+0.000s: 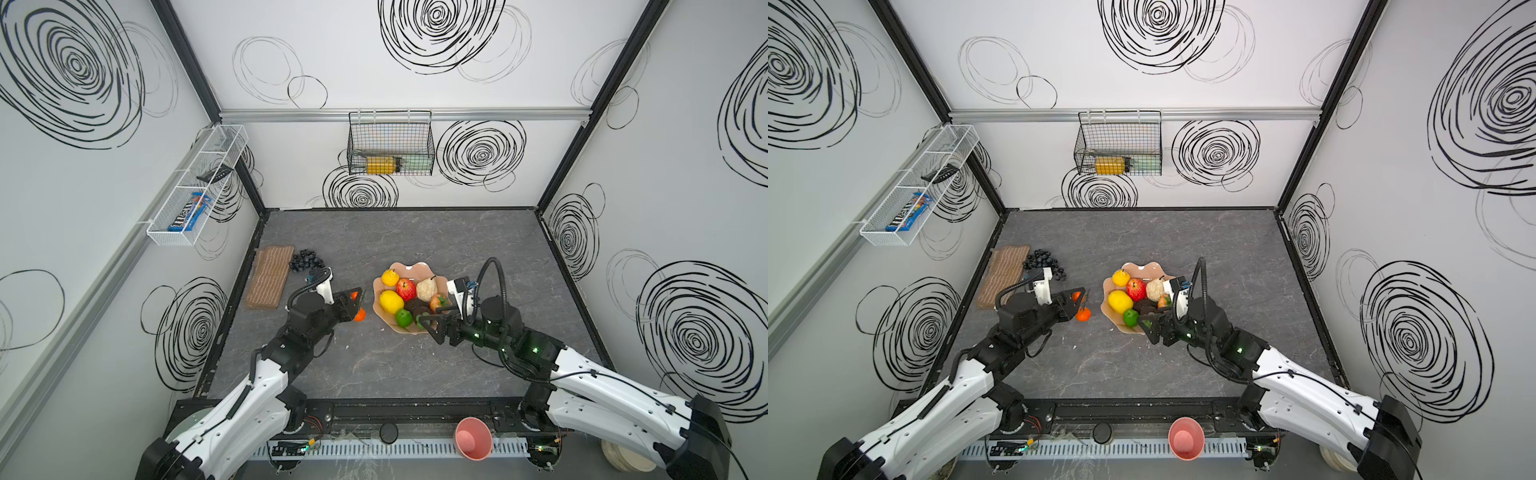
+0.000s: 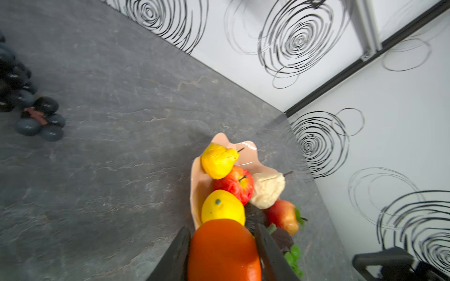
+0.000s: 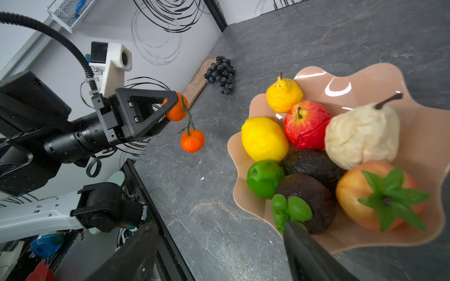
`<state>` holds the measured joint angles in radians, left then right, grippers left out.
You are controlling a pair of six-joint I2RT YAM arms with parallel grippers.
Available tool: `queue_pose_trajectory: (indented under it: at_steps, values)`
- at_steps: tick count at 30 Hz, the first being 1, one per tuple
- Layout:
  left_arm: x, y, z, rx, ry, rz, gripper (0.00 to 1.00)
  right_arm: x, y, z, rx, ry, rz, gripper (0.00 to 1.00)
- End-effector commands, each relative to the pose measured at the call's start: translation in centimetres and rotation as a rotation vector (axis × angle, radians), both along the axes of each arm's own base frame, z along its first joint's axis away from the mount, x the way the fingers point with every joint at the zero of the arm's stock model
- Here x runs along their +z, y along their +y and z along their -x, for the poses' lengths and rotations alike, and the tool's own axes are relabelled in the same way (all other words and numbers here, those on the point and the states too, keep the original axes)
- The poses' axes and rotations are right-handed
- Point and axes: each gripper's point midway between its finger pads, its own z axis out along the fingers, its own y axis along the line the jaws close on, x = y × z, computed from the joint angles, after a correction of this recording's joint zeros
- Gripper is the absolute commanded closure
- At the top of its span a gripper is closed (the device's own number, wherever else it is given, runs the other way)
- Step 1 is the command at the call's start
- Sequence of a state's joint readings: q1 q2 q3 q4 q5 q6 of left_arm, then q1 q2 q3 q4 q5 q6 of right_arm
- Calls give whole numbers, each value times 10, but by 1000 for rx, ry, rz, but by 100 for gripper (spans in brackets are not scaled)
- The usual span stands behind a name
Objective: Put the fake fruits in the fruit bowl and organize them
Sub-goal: 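Carry the tomatoes toward the right gripper and grasp them with the right gripper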
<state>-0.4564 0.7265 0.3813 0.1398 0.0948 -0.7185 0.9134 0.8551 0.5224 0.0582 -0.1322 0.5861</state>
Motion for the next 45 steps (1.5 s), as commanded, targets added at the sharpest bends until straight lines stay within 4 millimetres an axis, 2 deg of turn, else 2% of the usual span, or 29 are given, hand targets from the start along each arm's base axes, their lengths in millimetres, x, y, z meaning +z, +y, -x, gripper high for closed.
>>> queue_pose_trajectory:
  at_steps: [1, 4, 6, 8, 16, 24, 30, 38, 45]
  values:
    - [36, -17, 9, -76, -99, 62, 62, 24, 15, 5, 68, -129, -59, 18]
    - [52, -37, 20, -163, -129, 92, 62, 31, 22, 9, 109, -195, -68, 21]
    - [59, -50, 27, -214, -142, 106, 62, 38, 29, 15, 161, -252, -92, 29]
    - [63, -61, 34, -256, -152, 118, 63, 41, 32, 17, 176, -287, -100, 31]
    - [75, -98, 64, -417, -200, 201, 63, 38, 34, 16, 172, -342, -98, 44]
    - [73, -106, 73, -458, -201, 211, 63, 24, 32, 20, 161, -357, -74, 54]
    - [72, -108, 75, -471, -200, 212, 63, 31, 38, 28, 196, -380, -102, 57]
    - [71, -114, 80, -506, -197, 220, 62, 30, 41, 22, 171, -382, -86, 62]
    - [61, -120, 82, -523, -178, 200, 62, 31, 43, 24, 178, -381, -95, 66]
